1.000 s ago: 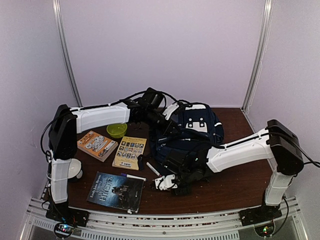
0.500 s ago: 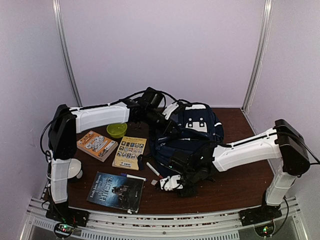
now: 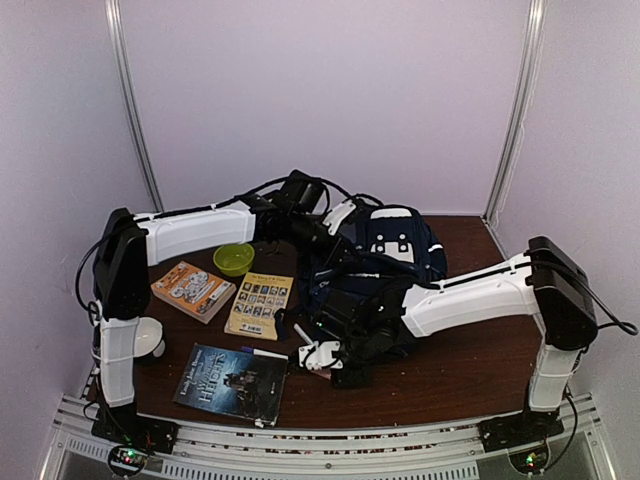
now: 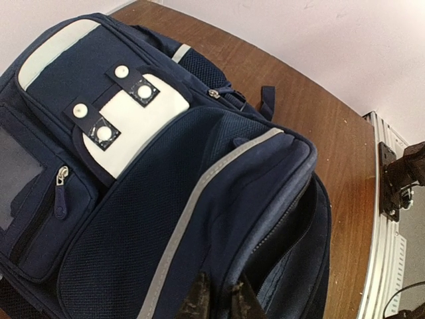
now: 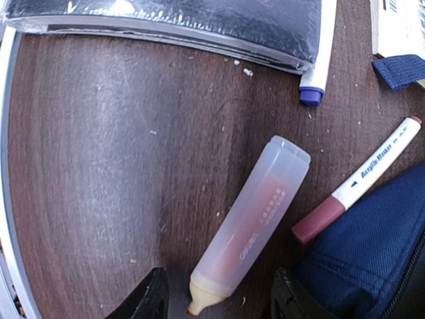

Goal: Pack the student bag
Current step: Move the pen to the center of the board.

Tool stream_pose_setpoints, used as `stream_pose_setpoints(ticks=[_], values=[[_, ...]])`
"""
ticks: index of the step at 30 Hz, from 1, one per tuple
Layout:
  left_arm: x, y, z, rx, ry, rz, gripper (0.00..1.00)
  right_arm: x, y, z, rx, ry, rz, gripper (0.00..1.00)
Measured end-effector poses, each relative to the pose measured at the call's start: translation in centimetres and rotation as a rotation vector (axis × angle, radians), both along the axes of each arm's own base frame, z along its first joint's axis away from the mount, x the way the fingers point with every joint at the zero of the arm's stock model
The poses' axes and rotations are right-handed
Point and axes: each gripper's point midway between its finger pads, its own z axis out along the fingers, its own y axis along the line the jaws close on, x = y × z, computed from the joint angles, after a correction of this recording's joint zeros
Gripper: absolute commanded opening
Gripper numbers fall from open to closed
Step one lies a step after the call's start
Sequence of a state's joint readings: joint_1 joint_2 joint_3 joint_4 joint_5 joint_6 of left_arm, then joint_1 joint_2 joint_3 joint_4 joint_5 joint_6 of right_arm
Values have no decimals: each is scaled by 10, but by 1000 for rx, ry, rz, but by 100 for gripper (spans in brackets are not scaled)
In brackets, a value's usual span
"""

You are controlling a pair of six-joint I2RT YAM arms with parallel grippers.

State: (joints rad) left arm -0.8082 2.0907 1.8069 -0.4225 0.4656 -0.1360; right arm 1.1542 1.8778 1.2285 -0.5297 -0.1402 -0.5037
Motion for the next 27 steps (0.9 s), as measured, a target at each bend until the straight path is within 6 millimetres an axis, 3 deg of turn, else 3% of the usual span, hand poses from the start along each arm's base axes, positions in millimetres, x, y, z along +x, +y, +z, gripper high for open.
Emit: stream_pose_setpoints(ticks=[7, 20, 27], values=[[3, 2, 0, 11, -13, 13, 11, 3, 7, -10, -8, 14, -17, 49], [4, 4, 0, 18, -30, 10, 11, 2, 9, -15, 0, 54, -35, 31], [4, 4, 0, 19, -32, 9, 11, 6, -17, -16, -28, 62, -63, 25]])
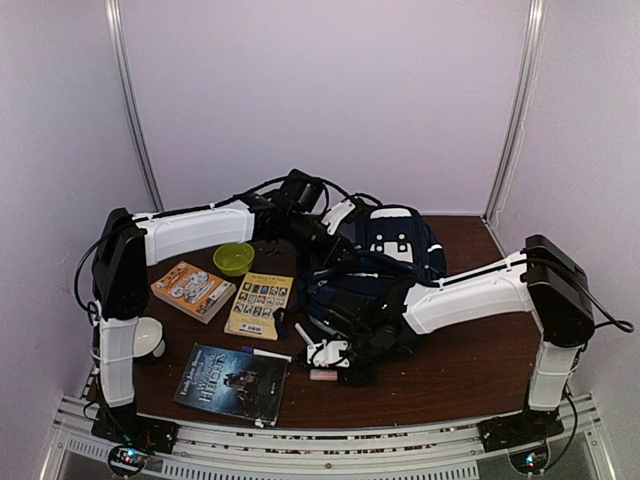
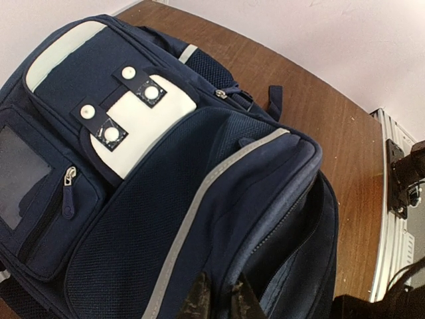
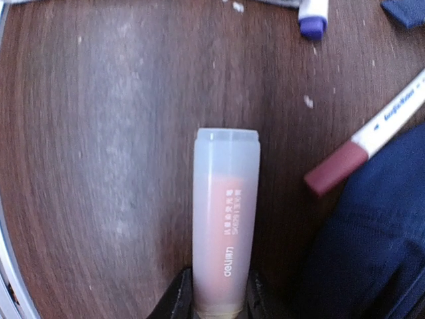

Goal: Pack the student bag
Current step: Move the pen to the center of the board.

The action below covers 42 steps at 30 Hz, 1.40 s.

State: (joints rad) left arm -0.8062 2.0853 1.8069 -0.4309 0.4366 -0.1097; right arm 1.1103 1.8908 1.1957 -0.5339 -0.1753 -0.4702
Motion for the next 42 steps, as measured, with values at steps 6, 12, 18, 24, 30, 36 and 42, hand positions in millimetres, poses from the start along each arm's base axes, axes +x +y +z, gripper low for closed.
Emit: stream_pose_setpoints(ticks=[6, 12, 18, 24, 30, 36, 42], values=[[1, 0, 0, 2, -2, 2, 11, -9, -54, -1, -100, -11, -1, 25], [1, 0, 0, 2, -2, 3, 11, -29, -108, 0, -196, -1, 42, 32], [0, 0, 0, 1, -2, 1, 11, -33, -120, -3, -231, 17, 63, 45], [0, 0, 0, 0, 1, -1, 11, -25, -94, 5, -172, 22, 53, 47], [-1, 0, 0, -2, 2, -4, 11, -23, -83, 2, -148, 37, 44, 44], [-1, 0, 0, -2, 3, -4, 11, -24, -83, -4, -163, 57, 32, 40], [-1, 0, 0, -3, 3, -5, 11, -26, -84, -5, -172, 73, 29, 30]])
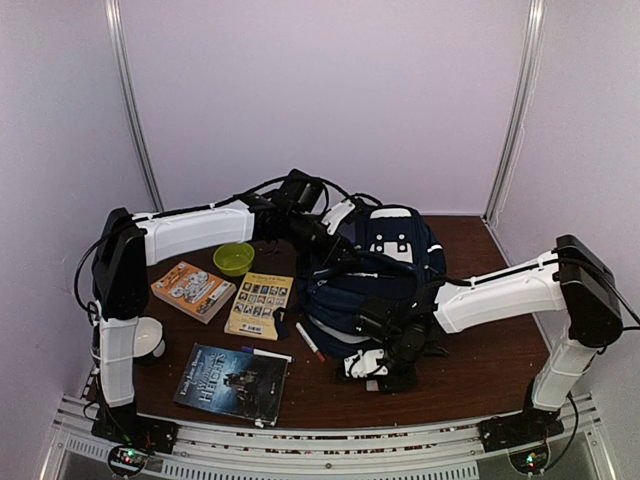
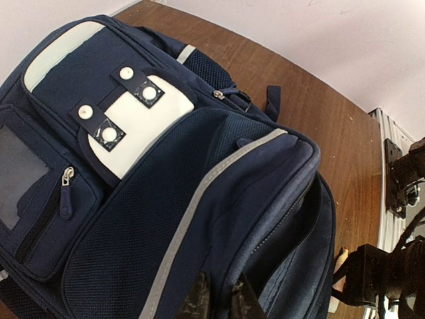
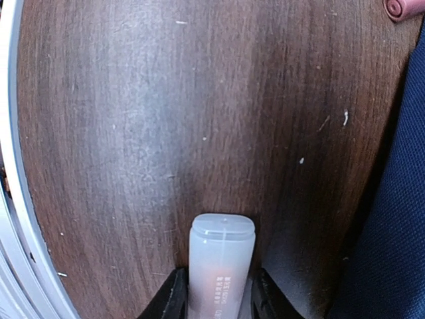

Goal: Pack the student bag
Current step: Pick up the pen from the center of the board.

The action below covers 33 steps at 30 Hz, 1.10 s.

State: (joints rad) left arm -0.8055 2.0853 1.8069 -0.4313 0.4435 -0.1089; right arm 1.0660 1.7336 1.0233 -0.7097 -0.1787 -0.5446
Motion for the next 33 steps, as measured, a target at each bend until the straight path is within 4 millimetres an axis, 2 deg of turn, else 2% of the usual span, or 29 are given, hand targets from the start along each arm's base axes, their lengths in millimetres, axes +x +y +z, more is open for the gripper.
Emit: stream_pose_setpoints(ticks=[5, 8, 12, 13, 16, 21, 24, 26, 28, 33], values=[[0, 0, 0, -1, 1, -1, 11, -3, -4, 9, 3, 5, -19, 27], [0, 0, 0, -1, 2, -2, 12, -2, -3, 33, 43, -20, -19, 26], [0, 0, 0, -1, 2, -2, 11, 6, 7, 82, 166, -103, -1, 24], [0, 0, 0, -1, 2, -2, 12, 11, 9, 96, 197, -135, 1, 23], [0, 0, 0, -1, 2, -2, 11, 27, 13, 119, 239, -198, 1, 23], [0, 0, 0, -2, 3, -3, 11, 74, 16, 146, 256, -305, -37, 23], [0, 0, 0, -2, 3, -3, 12, 94, 19, 158, 271, -328, -54, 34], [0, 0, 0, -2, 2, -3, 12, 95, 20, 158, 284, -306, -46, 45], [0, 0, 0, -2, 3, -3, 12, 84, 20, 149, 285, -250, -23, 47], [0, 0, 0, -1, 4, -3, 12, 30, 6, 97, 213, -64, 45, 45]])
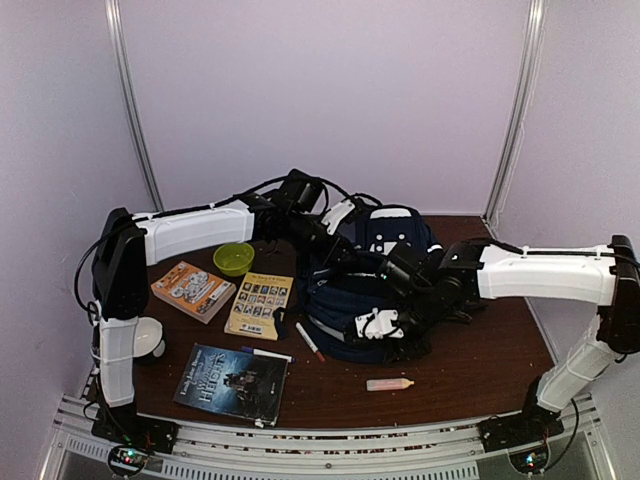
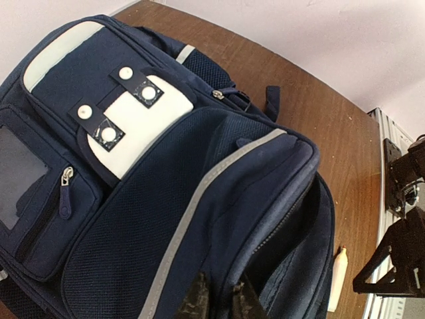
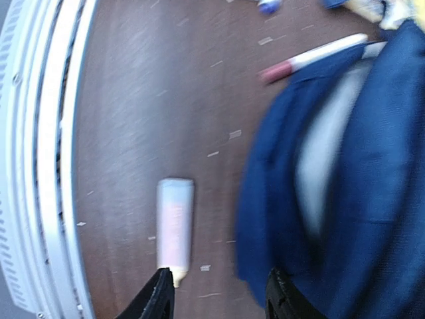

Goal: Pack the student bag
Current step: Pick up the pen from the center of the board.

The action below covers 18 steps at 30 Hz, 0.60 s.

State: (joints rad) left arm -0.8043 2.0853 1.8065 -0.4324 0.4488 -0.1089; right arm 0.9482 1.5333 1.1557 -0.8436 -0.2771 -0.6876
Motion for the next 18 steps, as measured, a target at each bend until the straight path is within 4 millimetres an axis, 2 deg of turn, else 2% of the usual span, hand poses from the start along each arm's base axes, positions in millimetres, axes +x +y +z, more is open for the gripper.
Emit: stream_pose_setpoints(ticks=[2, 4, 12, 18], values=[[0, 0, 0, 0, 0, 0, 12, -16, -7, -16, -38, 50, 8, 41], [0, 0, 0, 0, 0, 0, 12, -23, -10, -25, -61, 78, 0, 39], [0, 0, 0, 0, 0, 0, 13, -31, -15, -67, -145, 137, -34, 40], [0, 0, 0, 0, 0, 0, 13, -37, -16, -82, -178, 157, -42, 42]])
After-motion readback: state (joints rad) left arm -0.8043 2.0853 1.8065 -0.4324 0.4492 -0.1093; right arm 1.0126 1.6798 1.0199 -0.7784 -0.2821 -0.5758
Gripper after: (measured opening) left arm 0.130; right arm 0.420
